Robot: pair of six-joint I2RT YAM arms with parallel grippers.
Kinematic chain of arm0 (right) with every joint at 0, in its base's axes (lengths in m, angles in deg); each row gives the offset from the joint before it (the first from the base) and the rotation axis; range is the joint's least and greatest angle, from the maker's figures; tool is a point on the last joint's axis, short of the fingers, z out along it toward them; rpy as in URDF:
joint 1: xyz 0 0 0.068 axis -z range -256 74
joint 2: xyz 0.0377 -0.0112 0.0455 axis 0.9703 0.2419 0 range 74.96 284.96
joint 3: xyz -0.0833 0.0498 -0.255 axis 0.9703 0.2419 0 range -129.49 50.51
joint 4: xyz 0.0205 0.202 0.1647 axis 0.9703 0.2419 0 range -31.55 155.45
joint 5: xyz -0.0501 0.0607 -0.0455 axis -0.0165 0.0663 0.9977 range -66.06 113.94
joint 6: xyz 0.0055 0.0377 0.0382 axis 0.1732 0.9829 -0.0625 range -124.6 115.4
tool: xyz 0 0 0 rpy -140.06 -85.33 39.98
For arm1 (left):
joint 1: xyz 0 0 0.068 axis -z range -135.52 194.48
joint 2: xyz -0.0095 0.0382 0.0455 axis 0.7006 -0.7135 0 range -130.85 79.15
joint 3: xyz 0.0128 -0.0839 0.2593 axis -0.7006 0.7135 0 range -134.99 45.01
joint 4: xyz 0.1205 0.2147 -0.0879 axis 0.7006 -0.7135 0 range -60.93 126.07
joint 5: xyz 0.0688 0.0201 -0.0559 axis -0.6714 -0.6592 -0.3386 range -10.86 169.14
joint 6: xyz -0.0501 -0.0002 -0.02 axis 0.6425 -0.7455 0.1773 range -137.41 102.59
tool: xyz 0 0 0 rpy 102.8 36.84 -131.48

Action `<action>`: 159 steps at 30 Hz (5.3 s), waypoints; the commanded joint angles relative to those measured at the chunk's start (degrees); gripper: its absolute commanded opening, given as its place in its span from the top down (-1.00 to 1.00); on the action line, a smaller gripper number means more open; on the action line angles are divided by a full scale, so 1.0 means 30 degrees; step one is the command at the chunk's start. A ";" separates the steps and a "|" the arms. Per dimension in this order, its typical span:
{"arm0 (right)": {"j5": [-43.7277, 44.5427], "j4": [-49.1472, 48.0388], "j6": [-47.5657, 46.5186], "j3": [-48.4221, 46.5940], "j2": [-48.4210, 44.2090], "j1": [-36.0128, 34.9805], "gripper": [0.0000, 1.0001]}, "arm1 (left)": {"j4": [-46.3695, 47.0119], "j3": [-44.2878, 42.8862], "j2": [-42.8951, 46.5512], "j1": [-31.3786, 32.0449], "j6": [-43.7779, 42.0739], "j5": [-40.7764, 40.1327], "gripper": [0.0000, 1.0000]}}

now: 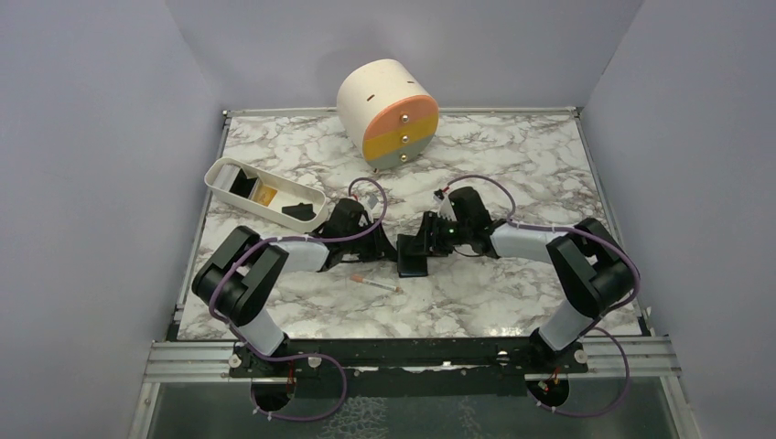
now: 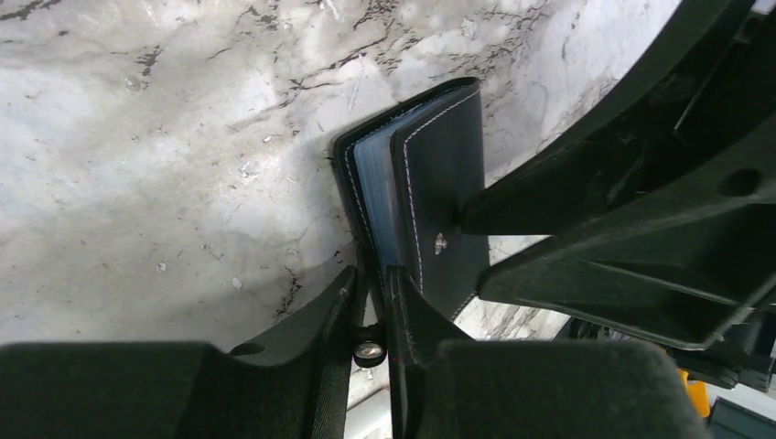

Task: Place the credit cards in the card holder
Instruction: Close the card holder at the center of the board.

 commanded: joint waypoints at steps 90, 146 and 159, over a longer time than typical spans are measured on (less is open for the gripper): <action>0.4366 0.2101 -0.1160 -0.1206 -0.2312 -0.2578 0.42 | -0.0979 -0.0426 0.1200 0.0069 -0.1636 0.0135 1.00; 0.5044 0.2069 -0.1432 -0.1508 -0.0928 -0.2577 0.98 | -0.1418 -0.3606 -0.1074 0.0055 -0.2588 0.0369 0.85; 0.6059 0.2599 -0.1326 -0.1599 -0.0694 -0.2561 0.98 | -0.1621 -0.3181 -0.1748 0.0055 -0.2822 -0.0076 0.85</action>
